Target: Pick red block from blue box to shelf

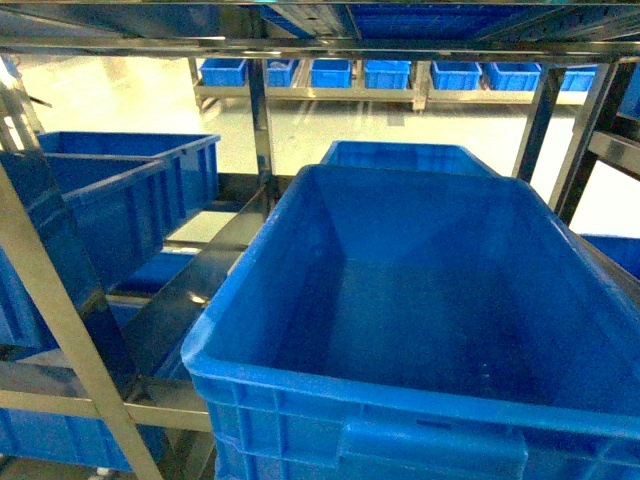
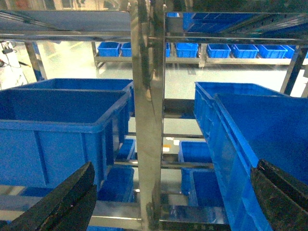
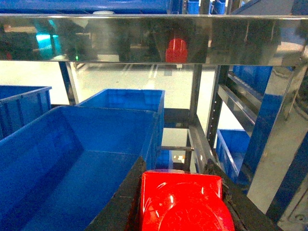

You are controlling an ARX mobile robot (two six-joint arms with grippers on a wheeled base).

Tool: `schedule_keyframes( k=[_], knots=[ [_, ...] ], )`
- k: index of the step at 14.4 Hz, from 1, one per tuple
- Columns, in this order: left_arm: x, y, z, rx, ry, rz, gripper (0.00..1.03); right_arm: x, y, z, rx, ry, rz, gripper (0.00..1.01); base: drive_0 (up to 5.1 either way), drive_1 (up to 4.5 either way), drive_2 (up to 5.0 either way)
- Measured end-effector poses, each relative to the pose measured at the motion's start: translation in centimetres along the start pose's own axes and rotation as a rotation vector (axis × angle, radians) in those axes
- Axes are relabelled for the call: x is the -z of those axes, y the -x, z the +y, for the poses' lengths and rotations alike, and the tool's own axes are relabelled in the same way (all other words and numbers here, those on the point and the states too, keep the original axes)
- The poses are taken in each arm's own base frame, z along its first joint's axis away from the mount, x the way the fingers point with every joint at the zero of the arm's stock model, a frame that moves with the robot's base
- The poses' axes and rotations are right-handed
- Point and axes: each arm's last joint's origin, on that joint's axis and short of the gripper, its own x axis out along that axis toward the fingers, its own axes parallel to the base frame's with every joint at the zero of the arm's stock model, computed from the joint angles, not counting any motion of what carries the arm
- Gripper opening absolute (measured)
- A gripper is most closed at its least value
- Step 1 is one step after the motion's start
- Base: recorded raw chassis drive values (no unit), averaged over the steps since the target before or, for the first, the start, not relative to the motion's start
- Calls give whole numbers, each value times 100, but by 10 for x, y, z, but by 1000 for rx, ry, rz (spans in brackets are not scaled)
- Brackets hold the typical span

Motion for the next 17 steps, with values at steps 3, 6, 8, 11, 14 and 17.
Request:
schedule_keyframes(
  k=[3,6,8,11,14,17],
  knots=[
    [0,0,0,-1,0,-5,98,-1,1,0,0,0,-9,28,-3,429,-435],
    [0,0,0,-2,0,-4,98,13,-13,11,-104,-53,135,28,0,0,0],
    [0,0,0,-2,0,-4,98,13,-22,19,-162,-49,130,28,0,0,0],
    [0,0,0,-2,0,-4,98,14,-27,24,-189,-43,130,28,0,0,0],
    [0,0,0,-2,0,-4,98,17,-32,30,-212,-28,138,28,0,0,0],
    [0,0,0,-2,0,-4,98,21,-38,38,-238,-6,141,28,0,0,0]
  ],
)
